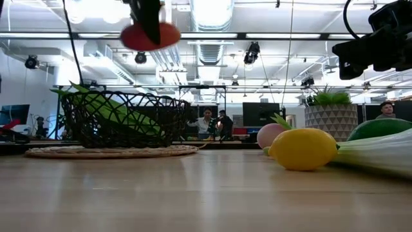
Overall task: Build produce basket
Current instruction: Put the bottom orange mango into the black mesh basket
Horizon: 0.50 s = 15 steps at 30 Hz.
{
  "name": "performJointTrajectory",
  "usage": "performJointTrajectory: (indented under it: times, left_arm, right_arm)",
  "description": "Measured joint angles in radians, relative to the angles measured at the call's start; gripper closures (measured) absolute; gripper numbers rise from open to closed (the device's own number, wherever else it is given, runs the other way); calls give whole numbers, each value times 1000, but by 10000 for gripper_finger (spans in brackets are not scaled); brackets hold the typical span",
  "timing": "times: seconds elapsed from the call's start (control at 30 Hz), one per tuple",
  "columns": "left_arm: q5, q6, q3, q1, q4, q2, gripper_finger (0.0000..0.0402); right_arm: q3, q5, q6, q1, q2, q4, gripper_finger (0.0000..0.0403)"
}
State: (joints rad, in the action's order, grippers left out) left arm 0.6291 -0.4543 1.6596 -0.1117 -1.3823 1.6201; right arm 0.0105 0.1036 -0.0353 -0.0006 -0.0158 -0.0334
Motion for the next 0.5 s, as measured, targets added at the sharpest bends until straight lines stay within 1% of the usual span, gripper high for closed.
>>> performJointTrajectory:
  times: [0.1, 0.17, 0.23, 0.37, 0.5]
  left_arm:
    - [-123, 97, -149, 122, 137, -58, 144]
    - [-209, 140, -263, 196, 246, -88, 132]
    - [-256, 173, -371, 256, 352, -102, 118]
    - [-304, 199, -531, 341, 497, -108, 109]
    - [-307, 199, -609, 384, 553, -105, 106]
  right_arm:
    - [0, 0, 1, 0, 0, 0, 385]
    - [0, 0, -1, 0, 0, 0, 385]
    - [0, 0, 1, 0, 0, 0, 385]
    - [0, 0, 1, 0, 0, 0, 385]
    - [0, 0, 1, 0, 0, 0, 385]
